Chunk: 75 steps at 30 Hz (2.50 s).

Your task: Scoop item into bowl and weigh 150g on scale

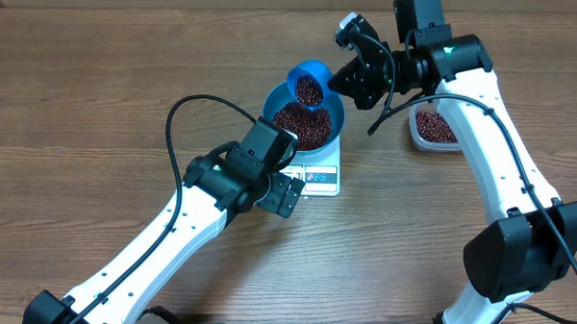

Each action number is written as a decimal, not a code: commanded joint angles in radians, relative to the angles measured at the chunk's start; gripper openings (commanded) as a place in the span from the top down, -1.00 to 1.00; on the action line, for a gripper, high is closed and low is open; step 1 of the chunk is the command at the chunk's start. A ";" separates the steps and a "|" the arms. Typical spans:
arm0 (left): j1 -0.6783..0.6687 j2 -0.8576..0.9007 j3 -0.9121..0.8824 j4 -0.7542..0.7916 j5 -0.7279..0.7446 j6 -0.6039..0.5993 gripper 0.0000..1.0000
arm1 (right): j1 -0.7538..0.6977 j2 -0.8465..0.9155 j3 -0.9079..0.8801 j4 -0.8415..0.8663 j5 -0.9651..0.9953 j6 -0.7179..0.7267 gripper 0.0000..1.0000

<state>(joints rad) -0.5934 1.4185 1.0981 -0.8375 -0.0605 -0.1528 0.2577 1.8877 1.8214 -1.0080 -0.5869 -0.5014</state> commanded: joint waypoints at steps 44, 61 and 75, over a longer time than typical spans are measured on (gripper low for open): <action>0.006 -0.013 -0.002 0.001 0.005 0.018 -0.99 | 0.005 -0.029 0.032 0.008 0.002 0.007 0.93; 0.006 -0.013 -0.002 0.001 0.005 0.018 -0.99 | -0.001 -0.029 0.032 0.009 0.035 0.064 0.93; 0.006 -0.013 -0.002 0.001 0.005 0.018 -0.99 | -0.002 -0.029 0.032 0.013 0.014 0.039 0.93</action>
<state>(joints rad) -0.5934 1.4185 1.0981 -0.8375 -0.0605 -0.1528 0.2569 1.8877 1.8214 -1.0031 -0.5678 -0.4690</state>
